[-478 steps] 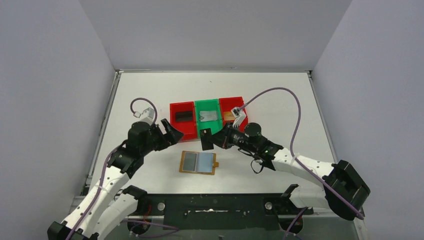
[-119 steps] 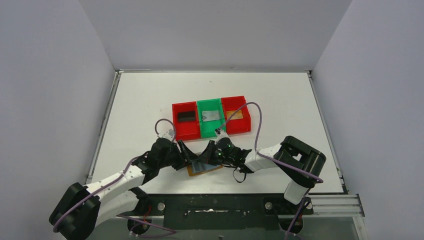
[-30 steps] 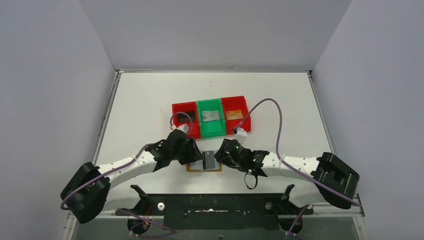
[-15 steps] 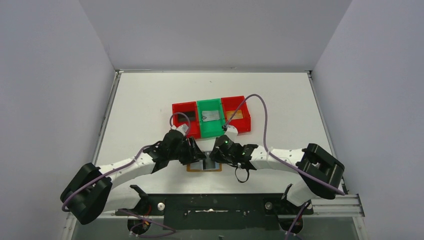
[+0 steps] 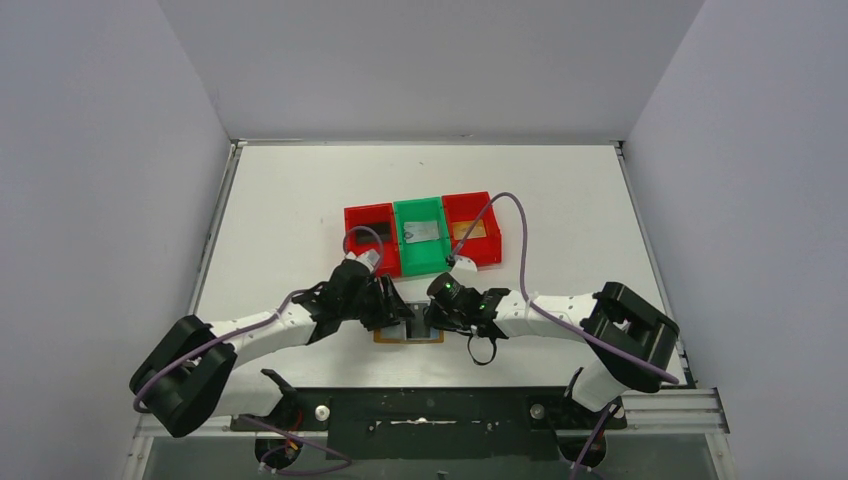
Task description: Take the credit cards out of the card holder
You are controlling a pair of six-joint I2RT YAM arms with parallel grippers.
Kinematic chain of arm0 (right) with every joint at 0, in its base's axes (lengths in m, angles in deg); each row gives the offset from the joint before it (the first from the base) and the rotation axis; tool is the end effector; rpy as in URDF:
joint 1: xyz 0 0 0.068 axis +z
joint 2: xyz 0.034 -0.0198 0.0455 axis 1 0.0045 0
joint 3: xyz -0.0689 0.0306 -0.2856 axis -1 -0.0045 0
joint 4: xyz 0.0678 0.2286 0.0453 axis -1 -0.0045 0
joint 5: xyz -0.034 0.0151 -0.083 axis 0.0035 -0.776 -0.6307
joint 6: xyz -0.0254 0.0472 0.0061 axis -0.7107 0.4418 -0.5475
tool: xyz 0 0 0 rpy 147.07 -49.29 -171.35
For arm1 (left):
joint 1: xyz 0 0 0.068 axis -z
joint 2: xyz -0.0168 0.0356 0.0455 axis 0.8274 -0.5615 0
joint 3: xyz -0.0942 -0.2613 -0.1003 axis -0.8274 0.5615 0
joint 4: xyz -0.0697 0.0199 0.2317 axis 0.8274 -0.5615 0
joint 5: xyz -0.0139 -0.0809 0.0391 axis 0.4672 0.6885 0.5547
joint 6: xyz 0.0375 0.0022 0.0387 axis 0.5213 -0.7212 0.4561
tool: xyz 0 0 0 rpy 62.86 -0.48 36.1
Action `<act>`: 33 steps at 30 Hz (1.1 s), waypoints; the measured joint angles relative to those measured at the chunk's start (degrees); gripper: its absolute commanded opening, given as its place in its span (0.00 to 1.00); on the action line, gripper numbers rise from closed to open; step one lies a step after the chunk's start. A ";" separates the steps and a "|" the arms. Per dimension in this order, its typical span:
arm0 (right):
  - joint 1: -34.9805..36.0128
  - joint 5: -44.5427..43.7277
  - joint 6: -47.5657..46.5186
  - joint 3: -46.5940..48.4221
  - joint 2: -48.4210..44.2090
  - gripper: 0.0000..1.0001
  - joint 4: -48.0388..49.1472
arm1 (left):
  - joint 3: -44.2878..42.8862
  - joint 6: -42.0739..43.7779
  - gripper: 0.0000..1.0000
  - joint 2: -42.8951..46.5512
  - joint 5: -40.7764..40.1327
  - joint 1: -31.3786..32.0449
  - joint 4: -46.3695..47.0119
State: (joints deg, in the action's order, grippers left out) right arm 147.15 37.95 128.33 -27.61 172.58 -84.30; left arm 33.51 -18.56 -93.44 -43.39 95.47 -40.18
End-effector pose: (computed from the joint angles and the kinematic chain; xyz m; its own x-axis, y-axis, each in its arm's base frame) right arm 0.1530 0.2312 0.1914 -0.9063 0.2113 -0.3659 0.0118 0.8783 0.4779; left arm 0.1594 -0.1427 0.1923 -0.9175 -0.2945 -0.2673 -0.0290 0.7198 -0.6936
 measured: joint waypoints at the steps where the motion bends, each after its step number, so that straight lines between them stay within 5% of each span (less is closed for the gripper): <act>1: 0.00 -0.09 0.33 0.00 0.00 0.16 -0.11 | 0.04 0.00 0.47 -0.33 0.09 0.00 0.35; 9: 0.00 -0.42 2.03 -0.17 0.00 0.16 -0.13 | 1.09 -0.35 0.46 -3.67 0.20 0.00 2.95; 33: -0.11 -0.50 3.15 -0.55 -0.04 0.16 0.31 | 7.43 -6.01 0.09 -7.41 0.81 -0.09 17.07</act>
State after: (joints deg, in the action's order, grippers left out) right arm 147.04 37.45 131.48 -28.15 172.54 -83.99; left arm 40.94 -24.57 -100.85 -42.58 95.39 -23.11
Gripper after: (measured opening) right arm 0.160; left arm 0.148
